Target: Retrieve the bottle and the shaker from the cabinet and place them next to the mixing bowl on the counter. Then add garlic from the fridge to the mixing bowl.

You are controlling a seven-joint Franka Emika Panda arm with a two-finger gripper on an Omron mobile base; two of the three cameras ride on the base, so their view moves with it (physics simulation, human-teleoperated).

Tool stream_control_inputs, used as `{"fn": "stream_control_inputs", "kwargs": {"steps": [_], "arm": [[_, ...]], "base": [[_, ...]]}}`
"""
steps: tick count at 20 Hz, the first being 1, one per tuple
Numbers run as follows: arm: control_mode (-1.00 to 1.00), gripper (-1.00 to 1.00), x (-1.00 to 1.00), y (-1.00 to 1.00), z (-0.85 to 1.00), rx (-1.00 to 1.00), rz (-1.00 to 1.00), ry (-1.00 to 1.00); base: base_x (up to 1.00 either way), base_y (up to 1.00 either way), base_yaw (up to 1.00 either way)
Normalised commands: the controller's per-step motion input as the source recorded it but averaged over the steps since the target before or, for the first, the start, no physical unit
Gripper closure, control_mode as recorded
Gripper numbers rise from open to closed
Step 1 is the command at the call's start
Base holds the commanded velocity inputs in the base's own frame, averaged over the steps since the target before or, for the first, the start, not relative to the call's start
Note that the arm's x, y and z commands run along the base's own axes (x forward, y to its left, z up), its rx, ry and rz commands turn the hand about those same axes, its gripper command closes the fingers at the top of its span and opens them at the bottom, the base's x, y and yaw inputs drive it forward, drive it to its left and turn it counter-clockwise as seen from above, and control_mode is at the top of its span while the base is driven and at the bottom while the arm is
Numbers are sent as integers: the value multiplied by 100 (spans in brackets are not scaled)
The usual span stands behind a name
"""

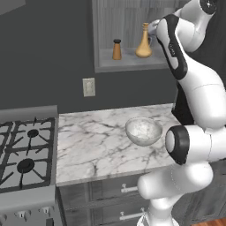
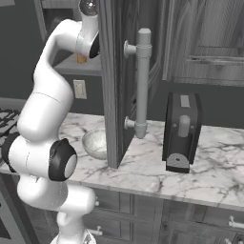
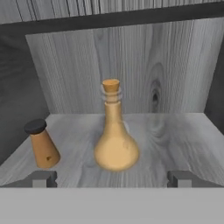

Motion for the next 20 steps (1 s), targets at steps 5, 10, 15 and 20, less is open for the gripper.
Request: {"fn": "stream_control_inputs", "kwargs": {"steps": [5, 10, 15, 20], "arm": [[-100, -100, 46, 0, -7, -5, 3, 0], [-100, -100, 45, 0, -14, -6, 6, 0], [-100, -100, 37, 0, -11, -3, 6, 0], [-100, -100, 42, 0, -1, 0, 6, 1]], "base": [[0, 0, 0], [0, 0, 0], [0, 0, 0], [0, 0, 0]]}}
